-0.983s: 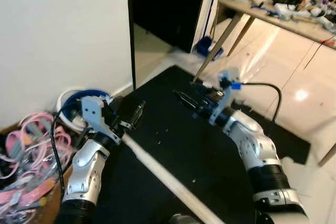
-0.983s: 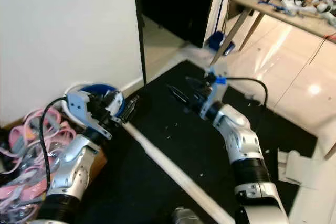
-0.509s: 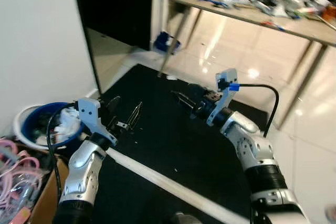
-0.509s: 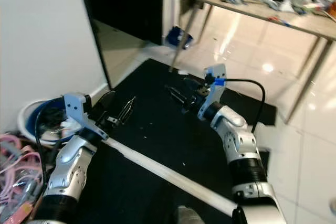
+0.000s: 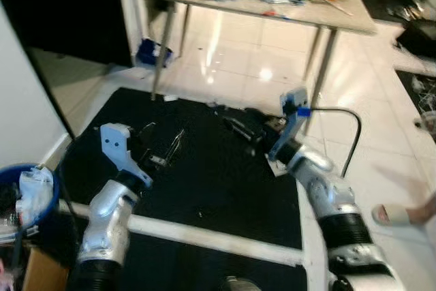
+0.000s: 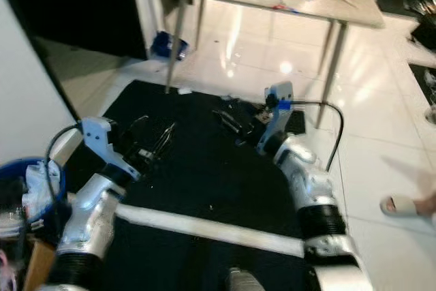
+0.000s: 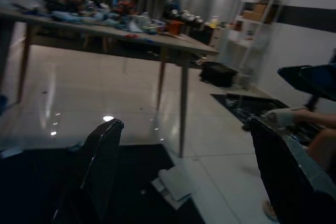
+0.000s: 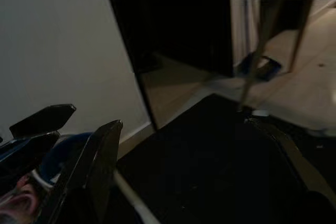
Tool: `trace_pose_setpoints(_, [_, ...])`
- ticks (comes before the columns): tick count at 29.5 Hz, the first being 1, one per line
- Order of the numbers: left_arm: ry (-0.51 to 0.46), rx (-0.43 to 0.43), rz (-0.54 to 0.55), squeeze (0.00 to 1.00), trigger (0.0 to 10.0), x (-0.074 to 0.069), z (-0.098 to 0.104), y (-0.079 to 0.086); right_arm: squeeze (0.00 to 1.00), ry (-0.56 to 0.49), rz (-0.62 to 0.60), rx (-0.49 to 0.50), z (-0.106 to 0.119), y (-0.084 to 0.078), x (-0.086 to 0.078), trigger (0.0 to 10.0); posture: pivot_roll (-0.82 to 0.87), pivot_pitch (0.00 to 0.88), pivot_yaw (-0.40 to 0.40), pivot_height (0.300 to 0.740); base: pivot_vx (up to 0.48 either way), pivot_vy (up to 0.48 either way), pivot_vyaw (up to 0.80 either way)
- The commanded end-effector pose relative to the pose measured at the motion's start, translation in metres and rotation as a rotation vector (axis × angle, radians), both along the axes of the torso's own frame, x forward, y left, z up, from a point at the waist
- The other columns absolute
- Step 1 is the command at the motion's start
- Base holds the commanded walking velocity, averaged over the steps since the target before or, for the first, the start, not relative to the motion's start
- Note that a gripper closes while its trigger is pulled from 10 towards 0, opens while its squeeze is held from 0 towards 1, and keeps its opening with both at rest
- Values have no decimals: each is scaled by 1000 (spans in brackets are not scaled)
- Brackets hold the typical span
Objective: Picking trash to rubbish bin
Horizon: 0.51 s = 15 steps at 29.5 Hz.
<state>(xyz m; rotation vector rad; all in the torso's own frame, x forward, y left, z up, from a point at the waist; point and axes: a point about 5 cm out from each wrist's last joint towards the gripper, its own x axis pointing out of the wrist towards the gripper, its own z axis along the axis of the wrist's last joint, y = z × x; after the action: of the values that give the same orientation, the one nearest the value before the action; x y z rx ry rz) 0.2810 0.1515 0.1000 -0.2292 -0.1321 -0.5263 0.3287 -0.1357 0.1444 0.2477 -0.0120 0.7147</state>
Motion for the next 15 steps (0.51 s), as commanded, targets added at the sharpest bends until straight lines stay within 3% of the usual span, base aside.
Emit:
trace_pose_setpoints(1, [16, 8, 1, 0, 10000, -1, -4, 2, 0, 24, 6, 0, -5, 2, -2, 10000, 36, 0, -44, 740, 0, 0, -788])
trace_pose_setpoints(15, [14, 8, 0, 0, 10000, -2, -2, 1, 0, 24, 6, -1, -4, 2, -1, 10000, 35, 0, -44, 740, 0, 0, -790])
